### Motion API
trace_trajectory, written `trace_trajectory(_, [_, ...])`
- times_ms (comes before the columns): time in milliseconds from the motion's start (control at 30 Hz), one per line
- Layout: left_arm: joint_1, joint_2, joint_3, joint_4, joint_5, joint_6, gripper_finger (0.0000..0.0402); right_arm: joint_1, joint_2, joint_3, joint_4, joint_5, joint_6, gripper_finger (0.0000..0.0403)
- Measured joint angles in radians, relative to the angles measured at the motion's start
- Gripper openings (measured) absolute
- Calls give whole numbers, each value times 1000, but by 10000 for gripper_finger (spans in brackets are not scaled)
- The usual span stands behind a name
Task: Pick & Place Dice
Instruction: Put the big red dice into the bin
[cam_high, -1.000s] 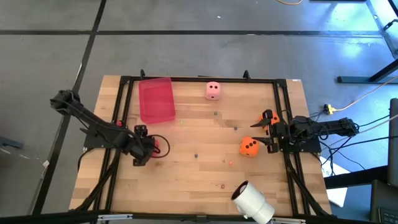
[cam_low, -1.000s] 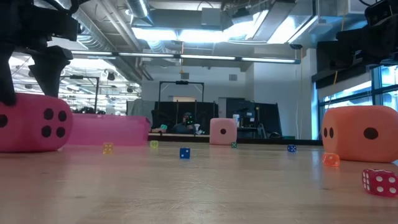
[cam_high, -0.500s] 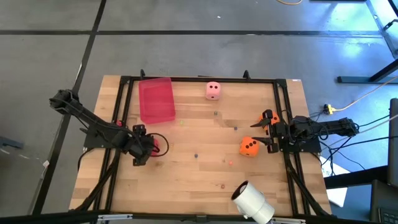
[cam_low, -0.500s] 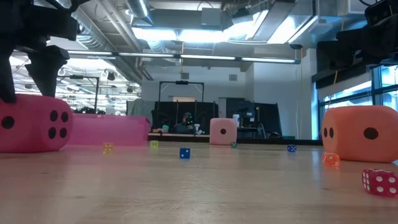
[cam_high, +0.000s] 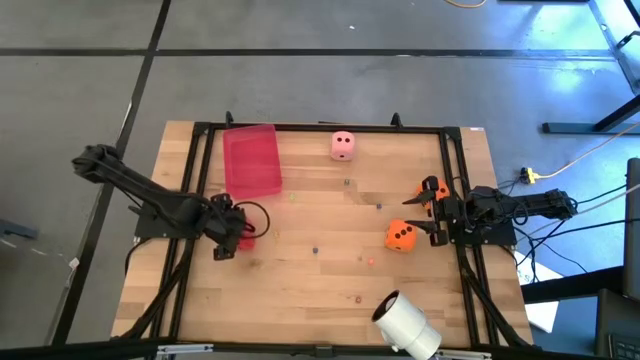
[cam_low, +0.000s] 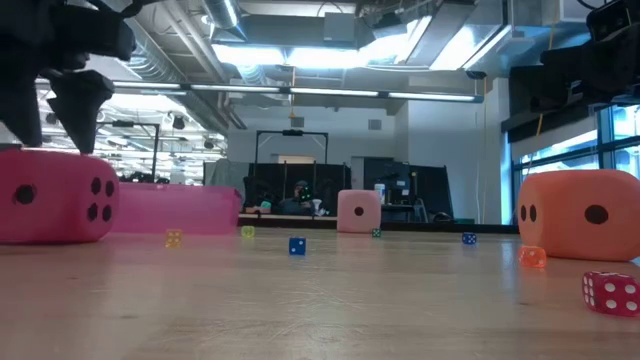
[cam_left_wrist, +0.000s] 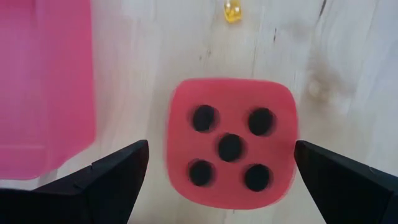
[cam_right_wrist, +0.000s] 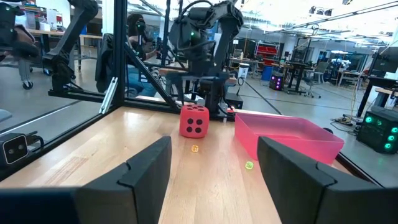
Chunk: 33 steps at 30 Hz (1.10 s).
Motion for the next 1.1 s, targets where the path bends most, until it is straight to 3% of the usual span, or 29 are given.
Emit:
trace_trajectory(167, [9,-19,-11,27,1,-13,400,0,0,0,0,0,0,238])
trace_trajectory(300, [6,-8,-51,69,61,-19,400,0,0,0,0,0,0,238])
trace_trajectory(433, [8,-10,-77,70,35,-23,400,0,0,0,0,0,0,238])
trace_trajectory(867, [5,-11,-32,74,39,7,400,0,0,0,0,0,0,238])
trace_trajectory(1100, [5,-12,-69,70,72,-48,400,0,0,0,0,0,0,238])
